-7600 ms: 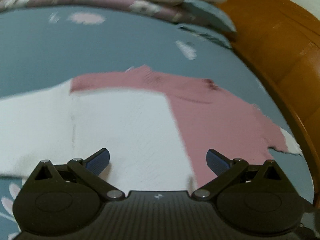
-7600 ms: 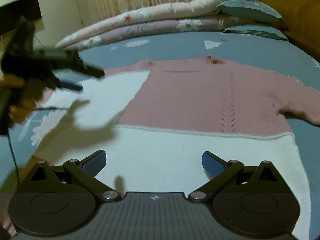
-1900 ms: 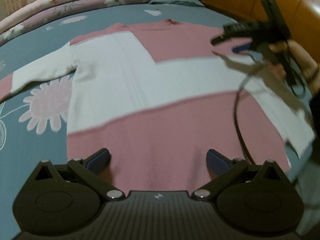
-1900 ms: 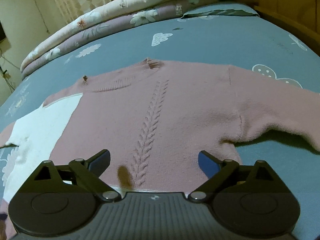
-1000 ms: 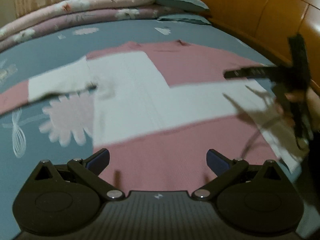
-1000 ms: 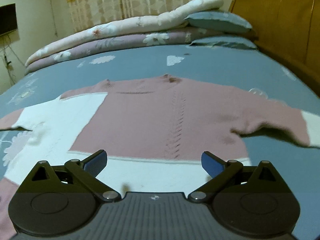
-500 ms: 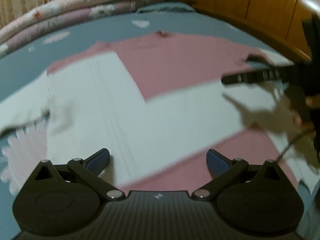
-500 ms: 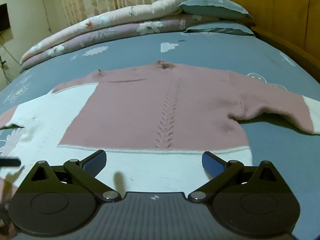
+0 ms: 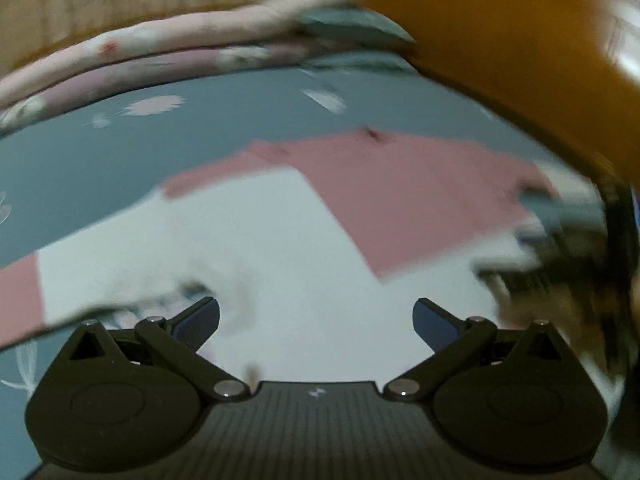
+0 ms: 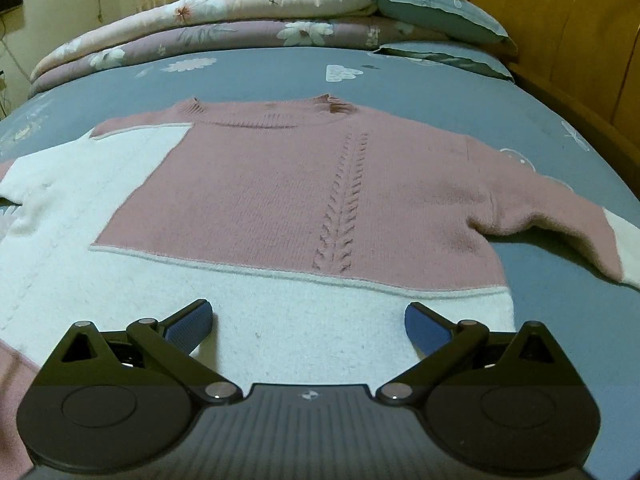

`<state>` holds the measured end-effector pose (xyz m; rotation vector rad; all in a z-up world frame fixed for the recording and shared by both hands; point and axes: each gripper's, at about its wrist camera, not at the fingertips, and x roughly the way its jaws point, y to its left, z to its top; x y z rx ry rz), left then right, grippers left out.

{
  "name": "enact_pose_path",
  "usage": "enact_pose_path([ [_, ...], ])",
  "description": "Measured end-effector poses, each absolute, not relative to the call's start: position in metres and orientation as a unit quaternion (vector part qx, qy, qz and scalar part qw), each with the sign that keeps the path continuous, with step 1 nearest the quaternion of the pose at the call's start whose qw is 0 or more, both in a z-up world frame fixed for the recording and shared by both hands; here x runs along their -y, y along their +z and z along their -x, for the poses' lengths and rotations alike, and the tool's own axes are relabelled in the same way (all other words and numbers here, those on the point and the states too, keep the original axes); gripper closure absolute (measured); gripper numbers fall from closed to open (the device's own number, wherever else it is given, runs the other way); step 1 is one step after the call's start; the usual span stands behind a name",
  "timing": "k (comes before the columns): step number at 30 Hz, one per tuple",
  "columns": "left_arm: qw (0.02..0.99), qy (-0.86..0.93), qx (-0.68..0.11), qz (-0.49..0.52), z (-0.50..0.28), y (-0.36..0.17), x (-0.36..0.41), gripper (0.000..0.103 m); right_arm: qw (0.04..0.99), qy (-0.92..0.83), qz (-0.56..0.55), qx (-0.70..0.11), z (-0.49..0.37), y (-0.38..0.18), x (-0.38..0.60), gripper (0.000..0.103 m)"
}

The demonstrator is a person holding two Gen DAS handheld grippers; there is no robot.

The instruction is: Fold clothes

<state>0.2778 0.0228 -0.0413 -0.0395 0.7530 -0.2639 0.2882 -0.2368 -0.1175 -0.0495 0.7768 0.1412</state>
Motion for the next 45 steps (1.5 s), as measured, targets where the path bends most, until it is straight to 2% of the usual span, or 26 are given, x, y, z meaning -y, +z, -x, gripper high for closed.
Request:
enact_pose_path([
  [4,0.918,-0.09,-0.362,0.133,-0.328,-0.038,-0.088,0.001,0.924,0.066,0.03,-0.376,-0.288,-0.118,0.235,0.0],
  [7,0.907,-0.067,-0.367,0.197,-0.358,-0.059,-0.127,0.001,0.924,0.065,0.032,-0.375,-0.288,-0.117,0.234,0.0],
  [15,0.881,-0.025,-0.389,0.268,-0.352,-0.122,-0.18,0.001,0.924,0.068,0.033,-0.374,-0.288,-0.117,0.235,0.0],
  [21,0.891,0.032,-0.392,0.228,-0.337,-0.103,-0.196,0.001,0.924,0.068,0.034,-0.374,-0.288,-0.117,0.235,0.0],
  [26,0.896,-0.05,-0.368,0.242,-0.352,-0.082,-0.165,0.001,0.925,0.067,0.034,-0.374,-0.288,-0.117,0.234,0.0],
  [36,0.877,-0.043,-0.418,0.232,-0.362,-0.119,-0.149,0.002,0.923,0.069,0.035,-0.378,-0.289,-0.116,0.235,0.0],
  [41,0.886,-0.005,-0.433,0.162,-0.362,-0.088,-0.133,0.003,0.921,0.065,0.04,-0.383,-0.289,-0.114,0.234,0.0],
  [45,0.904,-0.044,-0.397,0.149,-0.391,-0.056,-0.103,0.003,0.92,0.062,0.044,-0.384,-0.29,-0.114,0.232,0.0],
])
